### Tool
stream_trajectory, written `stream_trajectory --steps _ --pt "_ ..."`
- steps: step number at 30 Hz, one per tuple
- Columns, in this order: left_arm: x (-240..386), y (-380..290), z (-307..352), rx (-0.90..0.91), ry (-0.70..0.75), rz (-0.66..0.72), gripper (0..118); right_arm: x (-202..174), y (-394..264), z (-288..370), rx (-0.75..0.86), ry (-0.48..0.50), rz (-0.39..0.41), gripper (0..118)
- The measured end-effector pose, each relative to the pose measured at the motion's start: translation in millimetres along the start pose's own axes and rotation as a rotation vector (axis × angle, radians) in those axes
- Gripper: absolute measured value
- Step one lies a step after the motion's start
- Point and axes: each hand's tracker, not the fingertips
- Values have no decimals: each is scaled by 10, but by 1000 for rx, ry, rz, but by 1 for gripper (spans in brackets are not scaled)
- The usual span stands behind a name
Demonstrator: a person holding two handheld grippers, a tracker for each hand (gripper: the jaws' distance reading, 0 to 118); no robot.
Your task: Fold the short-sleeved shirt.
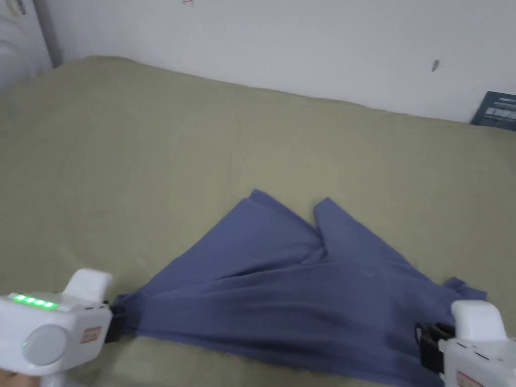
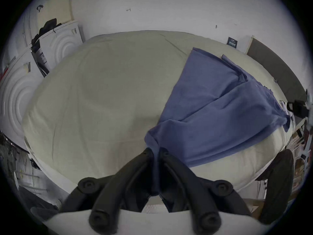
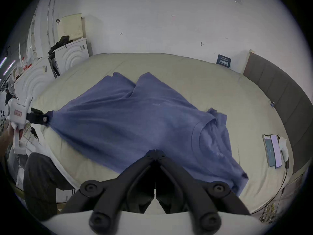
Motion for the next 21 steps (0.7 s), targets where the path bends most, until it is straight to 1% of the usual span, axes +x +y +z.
stream_trajectory --steps 4,6,10,13,14,15,16,17,18,19,20,21 --pt "-57 -3 2 -3 -28 57 7 194 428 -383 -8 -14 8 0" --pt "-15 -10 21 -5 -31 62 7 283 691 -625 -13 -37 21 0" --pt "2 -7 -3 -11 -29 55 7 411 1129 -1116 -35 -48 29 0" --pt "13 6 -4 -15 -27 57 7 517 1321 -1529 -113 -43 37 0" --pt "11 1 -12 -16 -27 58 7 562 1347 -1663 -141 -59 46 0" --pt "15 6 -16 -19 -27 56 7 610 1361 -1783 -165 -67 44 0" --pt "21 15 -21 -23 -28 52 7 659 1368 -1877 -204 -52 33 0" --pt "26 22 -24 -24 -27 53 7 698 1372 -1950 -234 -35 23 5" --pt "2 26 -49 -27 -28 54 7 733 1368 -2024 -252 -30 7 36" --pt "0 35 -65 -31 -29 54 7 736 1352 -2049 -258 -35 -1 79" --pt "7 42 -76 -32 -29 55 7 759 1333 -2122 -295 -31 -15 110" --pt "19 48 -87 -33 -28 55 7 776 1291 -2191 -333 -22 -22 117"
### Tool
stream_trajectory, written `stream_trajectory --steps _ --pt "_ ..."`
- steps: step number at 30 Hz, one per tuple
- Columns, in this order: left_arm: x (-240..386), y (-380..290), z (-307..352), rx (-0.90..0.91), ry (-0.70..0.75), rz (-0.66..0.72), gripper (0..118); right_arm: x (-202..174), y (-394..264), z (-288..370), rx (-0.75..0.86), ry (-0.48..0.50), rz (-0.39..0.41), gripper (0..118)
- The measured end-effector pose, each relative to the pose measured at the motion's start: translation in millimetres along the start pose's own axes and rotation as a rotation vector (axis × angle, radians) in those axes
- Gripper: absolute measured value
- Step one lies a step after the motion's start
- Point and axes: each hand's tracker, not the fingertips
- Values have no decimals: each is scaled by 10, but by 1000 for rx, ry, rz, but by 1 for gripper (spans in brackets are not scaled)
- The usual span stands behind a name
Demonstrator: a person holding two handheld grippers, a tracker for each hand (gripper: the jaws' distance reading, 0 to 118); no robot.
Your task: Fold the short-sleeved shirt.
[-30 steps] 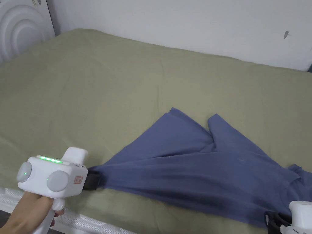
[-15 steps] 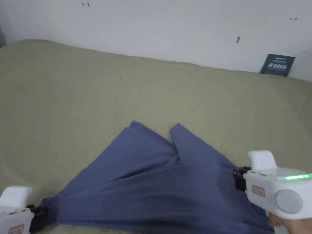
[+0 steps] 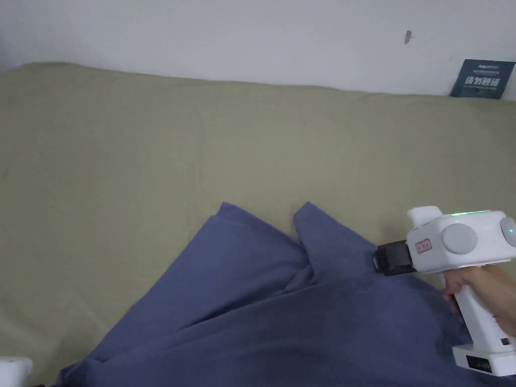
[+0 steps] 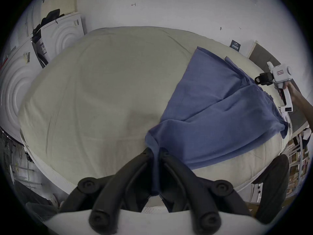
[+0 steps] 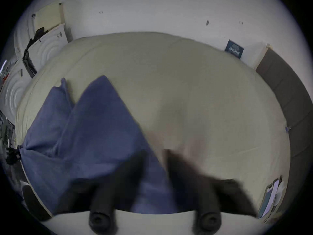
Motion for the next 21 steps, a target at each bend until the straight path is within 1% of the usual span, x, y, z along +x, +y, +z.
stream_trajectory --steps 2,3,4,6,8,9,10,11,12,13,14,15,17,20,21 --pt "-7 -5 -6 -3 4 -2 7 7 -23 -63 23 17 10 108" --pt "1 -5 -7 -3 6 -2 7 -16 -26 -112 16 -3 11 107" --pt "9 -2 -11 -4 8 -2 7 -34 -33 -151 5 -29 18 109" --pt "10 -7 -14 -6 12 -3 7 -60 -68 -240 -7 -39 32 109" --pt "21 -4 -14 -6 15 4 7 -68 -48 -199 -6 -43 9 109" --pt "10 -13 -18 -6 17 7 7 -65 -45 -140 -18 -17 -24 104" --pt "12 -16 -20 -7 18 11 7 -39 -39 -97 -15 2 -13 94" --pt "26 -13 -19 -10 21 13 7 -51 -41 13 8 9 12 76" --pt "51 -7 -6 -10 27 9 7 -61 -48 141 35 40 28 12" --pt "63 -5 14 -13 34 3 7 -103 -72 235 55 24 33 0" --pt "84 -1 35 -14 43 -2 7 -118 -83 433 97 -2 32 0" --pt "104 5 66 -9 53 2 7 -126 -87 609 124 18 40 0" --pt "116 34 161 14 67 18 7 -145 -87 941 181 2 63 0" --pt "121 195 471 102 31 85 7 -117 -102 1610 294 -12 94 0" --pt "130 292 605 130 18 82 7 -117 -97 1811 333 -21 104 0"
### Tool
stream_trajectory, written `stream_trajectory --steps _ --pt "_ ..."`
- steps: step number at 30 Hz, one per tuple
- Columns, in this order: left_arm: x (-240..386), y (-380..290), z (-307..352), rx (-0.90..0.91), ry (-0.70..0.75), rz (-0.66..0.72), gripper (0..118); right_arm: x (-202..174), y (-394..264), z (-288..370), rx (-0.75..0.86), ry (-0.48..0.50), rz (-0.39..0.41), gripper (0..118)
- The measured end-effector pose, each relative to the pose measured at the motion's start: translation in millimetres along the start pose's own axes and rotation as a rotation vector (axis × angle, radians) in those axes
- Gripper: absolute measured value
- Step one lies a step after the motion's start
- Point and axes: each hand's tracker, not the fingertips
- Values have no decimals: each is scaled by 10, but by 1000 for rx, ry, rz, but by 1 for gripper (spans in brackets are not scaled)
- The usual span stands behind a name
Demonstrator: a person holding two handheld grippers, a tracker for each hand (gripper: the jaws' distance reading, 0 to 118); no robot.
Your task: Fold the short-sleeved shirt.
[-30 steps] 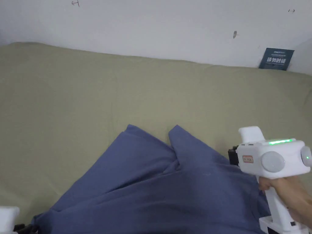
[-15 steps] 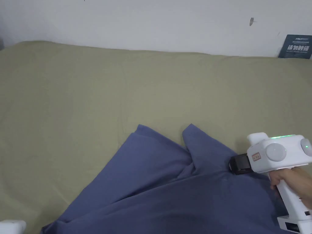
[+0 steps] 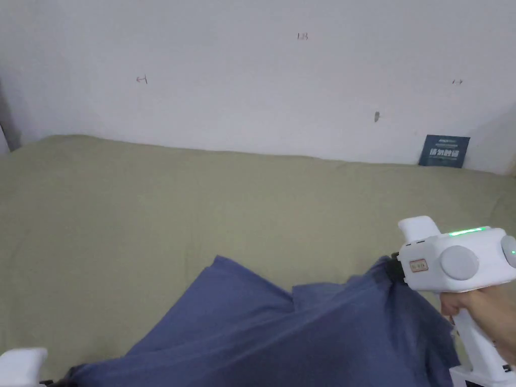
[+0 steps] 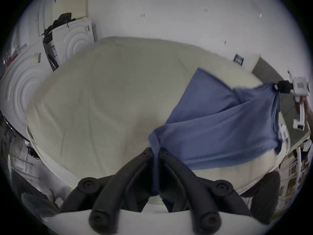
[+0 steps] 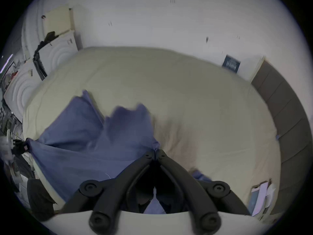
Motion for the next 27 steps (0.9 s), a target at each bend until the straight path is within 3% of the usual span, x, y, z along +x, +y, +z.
stream_trajectory --steps 10,15,20,27 --pt "639 1406 1314 360 5 -88 7 231 552 2118 371 -153 -22 0" --pt "929 2234 1817 429 11 -108 7 427 785 2828 470 -257 -46 0" --pt "1081 2819 2027 464 64 -115 7 614 987 3108 515 -280 -105 0" --pt "1369 3261 2174 515 167 -151 7 700 1484 2964 531 -329 -109 0"
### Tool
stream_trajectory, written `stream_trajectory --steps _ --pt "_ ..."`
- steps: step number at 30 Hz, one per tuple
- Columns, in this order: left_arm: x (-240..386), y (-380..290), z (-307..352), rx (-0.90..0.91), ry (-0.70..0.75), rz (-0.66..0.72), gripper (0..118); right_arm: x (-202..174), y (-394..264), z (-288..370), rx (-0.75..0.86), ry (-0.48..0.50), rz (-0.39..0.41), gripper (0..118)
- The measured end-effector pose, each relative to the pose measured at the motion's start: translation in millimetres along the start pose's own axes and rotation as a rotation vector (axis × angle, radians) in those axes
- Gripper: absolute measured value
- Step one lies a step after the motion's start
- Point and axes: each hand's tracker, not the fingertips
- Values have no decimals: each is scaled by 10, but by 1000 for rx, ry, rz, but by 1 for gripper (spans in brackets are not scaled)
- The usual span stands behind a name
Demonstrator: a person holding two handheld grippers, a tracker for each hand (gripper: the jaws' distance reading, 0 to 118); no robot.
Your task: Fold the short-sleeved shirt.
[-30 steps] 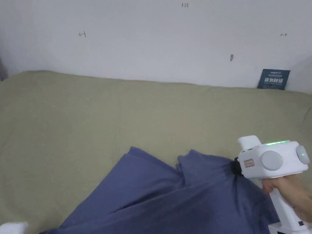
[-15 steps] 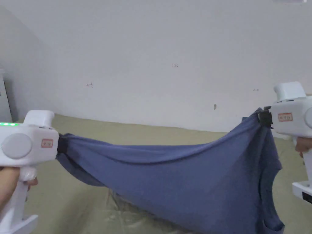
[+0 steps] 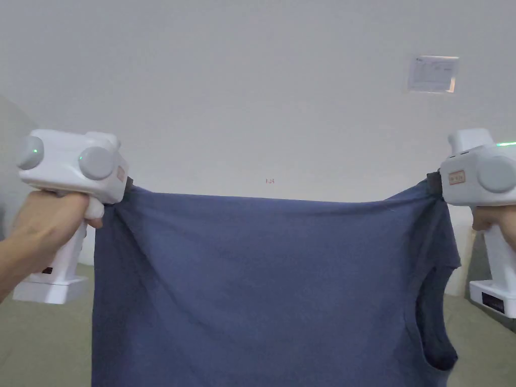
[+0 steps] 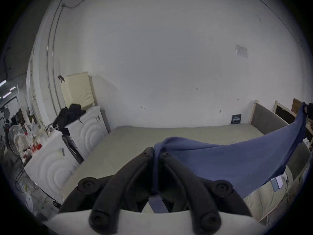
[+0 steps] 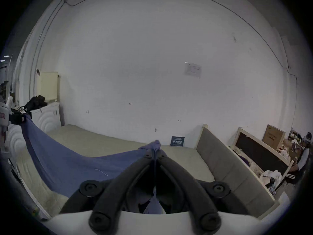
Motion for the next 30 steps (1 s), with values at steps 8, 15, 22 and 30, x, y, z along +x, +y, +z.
stream_trajectory --steps 8,15,22,30 --pt "187 548 -366 28 55 -24 7 -7 506 -728 28 -48 10 0" --pt "422 986 -1010 78 112 -51 7 -124 863 -1395 73 -109 44 0" --pt "566 1063 -1732 66 117 -53 7 -213 925 -2051 54 -142 58 0" --pt "835 540 -2526 37 157 -99 6 -429 399 -2659 1 -174 112 0"
